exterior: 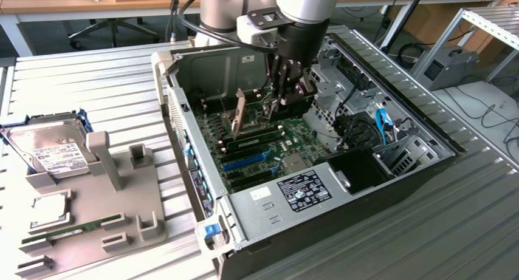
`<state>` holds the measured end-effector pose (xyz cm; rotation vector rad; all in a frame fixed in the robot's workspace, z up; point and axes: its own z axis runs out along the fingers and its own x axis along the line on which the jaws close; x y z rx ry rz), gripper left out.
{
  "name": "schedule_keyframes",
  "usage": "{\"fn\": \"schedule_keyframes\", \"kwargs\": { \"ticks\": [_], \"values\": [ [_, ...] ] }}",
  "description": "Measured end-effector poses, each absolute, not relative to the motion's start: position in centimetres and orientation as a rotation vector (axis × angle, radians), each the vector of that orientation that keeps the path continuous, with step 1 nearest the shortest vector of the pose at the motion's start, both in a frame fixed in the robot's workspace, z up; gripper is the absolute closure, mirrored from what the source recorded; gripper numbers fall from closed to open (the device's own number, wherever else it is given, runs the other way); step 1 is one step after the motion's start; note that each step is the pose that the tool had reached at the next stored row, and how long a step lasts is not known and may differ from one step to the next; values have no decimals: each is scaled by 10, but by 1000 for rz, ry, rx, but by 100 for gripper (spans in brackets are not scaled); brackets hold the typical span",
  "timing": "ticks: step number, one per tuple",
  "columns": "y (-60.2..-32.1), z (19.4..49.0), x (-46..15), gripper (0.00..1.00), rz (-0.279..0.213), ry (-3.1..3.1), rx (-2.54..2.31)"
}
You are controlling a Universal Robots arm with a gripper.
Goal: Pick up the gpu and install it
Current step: 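Insert the gpu into the slot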
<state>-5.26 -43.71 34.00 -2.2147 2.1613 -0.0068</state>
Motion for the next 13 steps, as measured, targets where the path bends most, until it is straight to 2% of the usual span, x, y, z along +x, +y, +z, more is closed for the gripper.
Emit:
{"fn": "schedule_keyframes", "kwargs": {
  "ticks": [13],
  "values": [
    [-439, 338, -55, 74, -7, 2161, -2215]
  ]
}}
